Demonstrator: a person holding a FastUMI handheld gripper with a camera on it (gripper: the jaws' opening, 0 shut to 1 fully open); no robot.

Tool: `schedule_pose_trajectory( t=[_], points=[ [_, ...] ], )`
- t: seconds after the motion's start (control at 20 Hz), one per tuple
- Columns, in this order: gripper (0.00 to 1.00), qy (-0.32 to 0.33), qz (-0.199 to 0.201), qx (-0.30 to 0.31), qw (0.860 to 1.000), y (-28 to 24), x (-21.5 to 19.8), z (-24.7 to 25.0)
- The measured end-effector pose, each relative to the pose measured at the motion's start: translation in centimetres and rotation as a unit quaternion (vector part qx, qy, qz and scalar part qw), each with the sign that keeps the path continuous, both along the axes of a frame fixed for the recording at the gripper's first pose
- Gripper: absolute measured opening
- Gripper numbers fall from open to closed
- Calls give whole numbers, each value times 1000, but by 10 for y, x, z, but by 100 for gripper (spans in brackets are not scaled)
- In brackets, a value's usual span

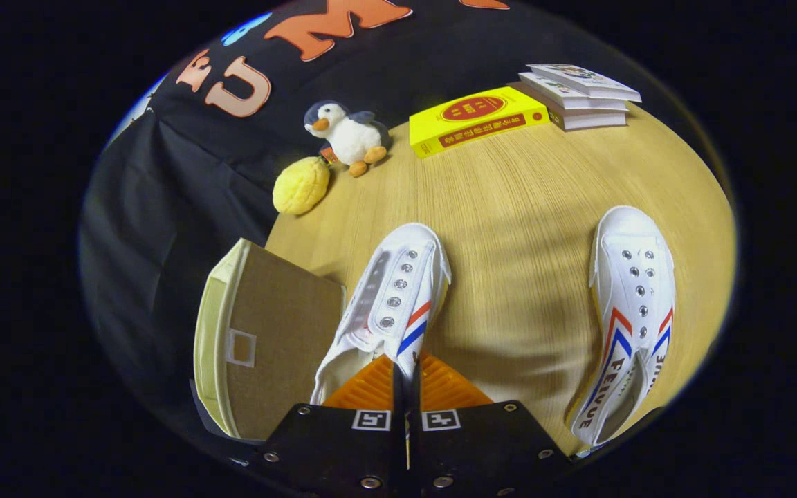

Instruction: Open the storage box then place both shoes into the box .Put the left shoe in first, then the right shoe, with the right side of both shoes facing outward in a uniform manner.

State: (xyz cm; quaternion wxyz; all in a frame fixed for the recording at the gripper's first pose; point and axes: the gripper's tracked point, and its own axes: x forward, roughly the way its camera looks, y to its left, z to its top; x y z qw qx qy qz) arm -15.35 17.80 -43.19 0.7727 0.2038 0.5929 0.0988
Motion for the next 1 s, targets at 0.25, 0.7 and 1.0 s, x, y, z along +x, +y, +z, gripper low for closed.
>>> schedule_pose_trajectory(
  t=[0.25, 0.7, 1.0],
  points=[
    [1, -19, 22, -12, 999, 11, -1, 3],
    [2, -18, 65, -86, 994, -21, -28, -44],
    [31, -25, 79, -65, 994, -5, -11, -74]
  ],
)
